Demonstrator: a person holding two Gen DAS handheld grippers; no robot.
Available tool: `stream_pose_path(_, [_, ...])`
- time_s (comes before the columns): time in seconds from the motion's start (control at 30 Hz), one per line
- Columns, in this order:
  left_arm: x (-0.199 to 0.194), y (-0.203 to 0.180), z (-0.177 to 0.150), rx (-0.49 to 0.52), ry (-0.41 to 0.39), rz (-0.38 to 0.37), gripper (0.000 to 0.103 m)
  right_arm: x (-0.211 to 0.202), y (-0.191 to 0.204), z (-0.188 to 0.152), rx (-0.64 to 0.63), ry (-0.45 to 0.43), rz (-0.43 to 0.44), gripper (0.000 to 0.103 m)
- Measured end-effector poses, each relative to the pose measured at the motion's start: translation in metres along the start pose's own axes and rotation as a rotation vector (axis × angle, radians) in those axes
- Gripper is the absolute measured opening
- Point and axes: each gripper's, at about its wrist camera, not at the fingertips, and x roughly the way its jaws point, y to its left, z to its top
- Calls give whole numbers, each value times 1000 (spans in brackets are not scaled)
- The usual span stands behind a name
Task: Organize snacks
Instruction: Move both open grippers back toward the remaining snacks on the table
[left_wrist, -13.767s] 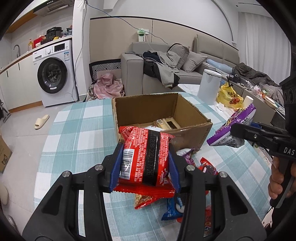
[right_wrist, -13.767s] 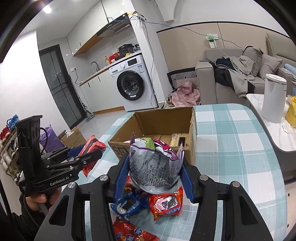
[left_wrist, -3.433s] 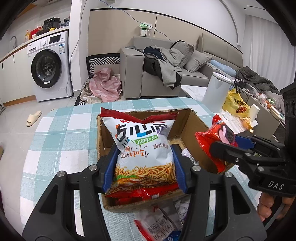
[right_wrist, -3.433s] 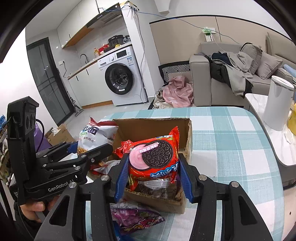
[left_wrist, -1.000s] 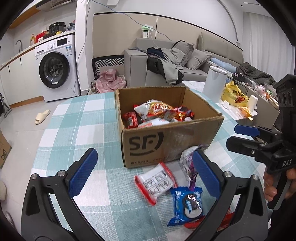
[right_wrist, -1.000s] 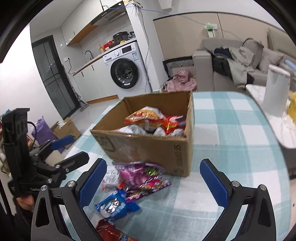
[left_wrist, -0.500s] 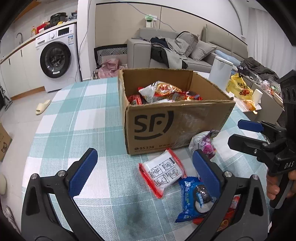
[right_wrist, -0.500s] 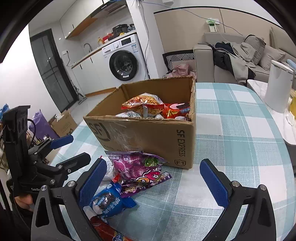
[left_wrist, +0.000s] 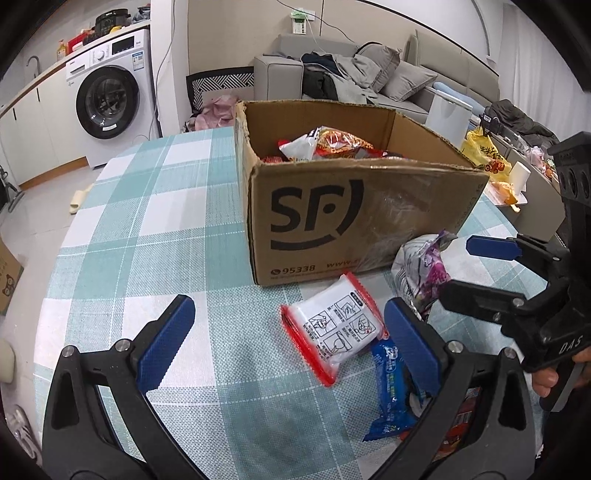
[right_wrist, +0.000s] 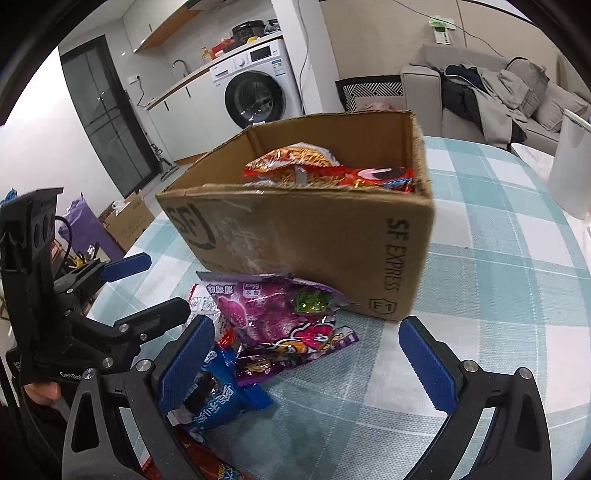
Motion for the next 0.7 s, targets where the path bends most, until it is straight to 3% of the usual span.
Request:
stream_pose_path(0.57, [16,10,1,-35,32,10,102,26,4,-2,10,26,-5,100])
stream_pose_path(0.7, [19,15,2,-45,36,8,102,32,7,-1,13,28,2,87])
